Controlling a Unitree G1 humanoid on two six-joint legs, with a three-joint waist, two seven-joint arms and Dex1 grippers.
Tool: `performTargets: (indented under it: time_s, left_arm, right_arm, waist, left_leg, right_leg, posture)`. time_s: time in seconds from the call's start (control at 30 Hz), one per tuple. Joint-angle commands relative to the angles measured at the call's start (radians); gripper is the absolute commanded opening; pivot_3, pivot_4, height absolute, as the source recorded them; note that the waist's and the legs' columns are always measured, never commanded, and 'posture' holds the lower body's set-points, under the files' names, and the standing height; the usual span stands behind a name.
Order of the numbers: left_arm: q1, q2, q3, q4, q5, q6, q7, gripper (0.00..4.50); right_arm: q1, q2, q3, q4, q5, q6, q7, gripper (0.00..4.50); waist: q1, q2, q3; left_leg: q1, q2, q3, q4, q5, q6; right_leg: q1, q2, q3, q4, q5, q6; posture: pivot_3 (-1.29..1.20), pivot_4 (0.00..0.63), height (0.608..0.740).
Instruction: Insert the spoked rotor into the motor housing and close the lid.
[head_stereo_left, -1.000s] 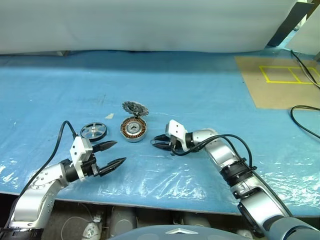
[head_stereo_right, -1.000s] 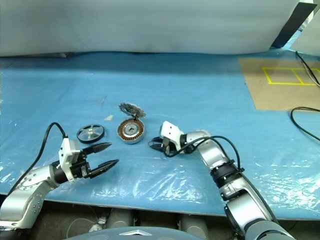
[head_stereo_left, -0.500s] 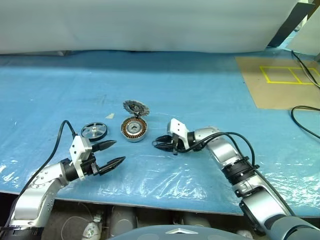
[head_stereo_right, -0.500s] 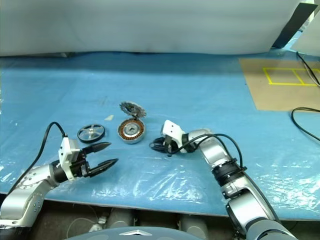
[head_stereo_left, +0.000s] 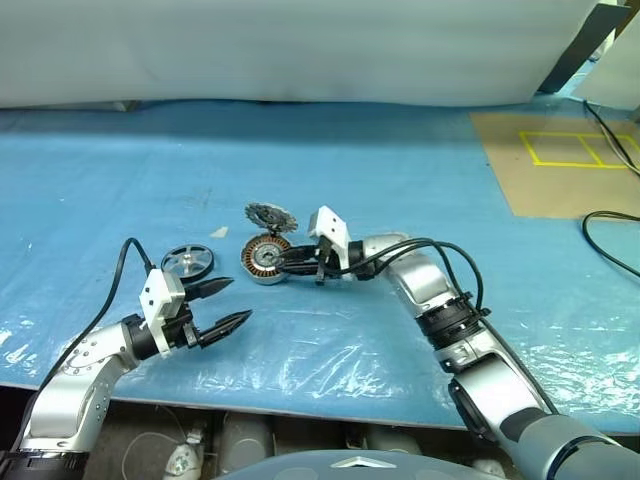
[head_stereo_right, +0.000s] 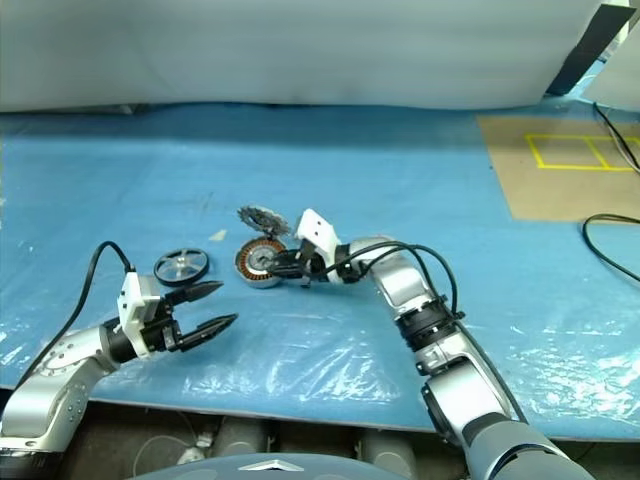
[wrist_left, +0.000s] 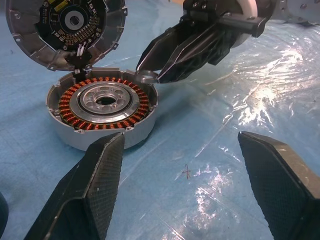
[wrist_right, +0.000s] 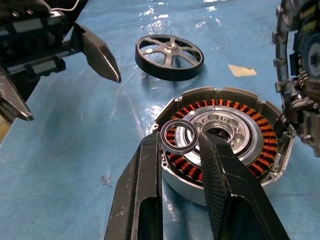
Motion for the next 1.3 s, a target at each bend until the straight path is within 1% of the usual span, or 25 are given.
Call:
performTargets:
  time_s: [0.03, 0.1, 0.2, 0.27, 0.5, 0.67, 0.93, 1.3]
  left_arm:
    - [-0.004, -0.007, -0.002, -0.02, -0.001, -0.014, 0.008, 3.8]
    - [-0.001, -0.01, -0.005, -0.022, 0.001, -0.014, 0.011, 3.8]
    - [0.002, -0.015, -0.005, -0.023, 0.005, -0.014, 0.019, 3.8]
    - [0.003, -0.019, -0.006, -0.023, 0.006, -0.013, 0.024, 3.8]
    - [0.002, -0.027, -0.015, -0.019, 0.012, -0.017, 0.032, 3.8]
    - [0.0, -0.026, -0.02, -0.008, 0.017, -0.023, 0.033, 3.8]
    - [0.005, -0.028, -0.014, 0.006, 0.023, -0.028, 0.035, 3.8]
    - [-0.007, -0.026, -0.018, 0.023, 0.031, -0.034, 0.032, 3.8]
  right_arm:
    - [-0.05, 0.046, 0.005, 0.045, -0.026, -0.056, -0.051, 0.66]
    - [-0.064, 0.064, 0.0, 0.079, -0.036, -0.084, -0.072, 0.66]
    - [-0.088, 0.096, -0.016, 0.146, -0.063, -0.125, -0.145, 0.66]
    - [-0.085, 0.105, -0.01, 0.153, -0.069, -0.136, -0.154, 0.66]
    - [-0.079, 0.102, 0.002, 0.175, -0.099, -0.159, -0.15, 0.66]
    - [-0.086, 0.103, 0.003, 0.192, -0.115, -0.171, -0.145, 0.66]
    - [-0.06, 0.104, 0.03, 0.168, -0.129, -0.179, -0.126, 0.66]
    - [-0.075, 0.097, 0.011, 0.193, -0.134, -0.193, -0.138, 0.66]
  waist:
    - [-0.001, 0.0, 0.0]
    - [-0.002, 0.0, 0.0]
    - [-0.003, 0.0, 0.0]
    - [-0.003, 0.0, 0.0]
    - [-0.002, 0.0, 0.0]
    - [-0.002, 0.0, 0.0]
    - [-0.002, 0.0, 0.0]
    - [-0.002, 0.0, 0.0]
  left_leg:
    - [0.0, 0.0, 0.0, 0.0, 0.0, 0.0]
    - [0.0, 0.0, 0.0, 0.0, 0.0, 0.0]
    - [0.0, 0.0, 0.0, 0.0, 0.0, -0.001]
    - [0.0, 0.0, 0.0, 0.0, 0.0, -0.001]
    - [0.0, 0.0, 0.0, -0.001, 0.0, -0.001]
    - [0.0, 0.0, 0.0, -0.001, 0.0, -0.001]
    - [0.0, 0.0, 0.0, -0.001, 0.0, -0.001]
    - [0.0, 0.0, 0.0, -0.001, 0.0, -0.001]
  right_leg:
    - [0.0, 0.0, 0.0, 0.0, 0.0, 0.0]
    - [0.0, 0.0, 0.0, 0.0, 0.0, 0.0]
    - [0.0, 0.0, 0.0, 0.0, 0.0, 0.0]
    - [0.0, 0.0, 0.0, 0.0, 0.0, 0.0]
    - [0.0, 0.0, 0.0, 0.0, 0.001, 0.002]
    - [0.0, 0.0, 0.0, 0.0, 0.0, 0.0]
    - [0.0, 0.0, 0.0, 0.0, 0.0, 0.0]
    - [0.0, 0.0, 0.0, 0.0, 0.0, 0.0]
  posture:
    - [0.0, 0.15, 0.74]
    - [0.0, 0.15, 0.74]
    - [0.0, 0.15, 0.74]
    - [0.0, 0.15, 0.74]
    - [0.0, 0.15, 0.74]
    - [0.0, 0.15, 0.74]
    - [0.0, 0.15, 0.74]
    - [0.0, 0.15, 0.74]
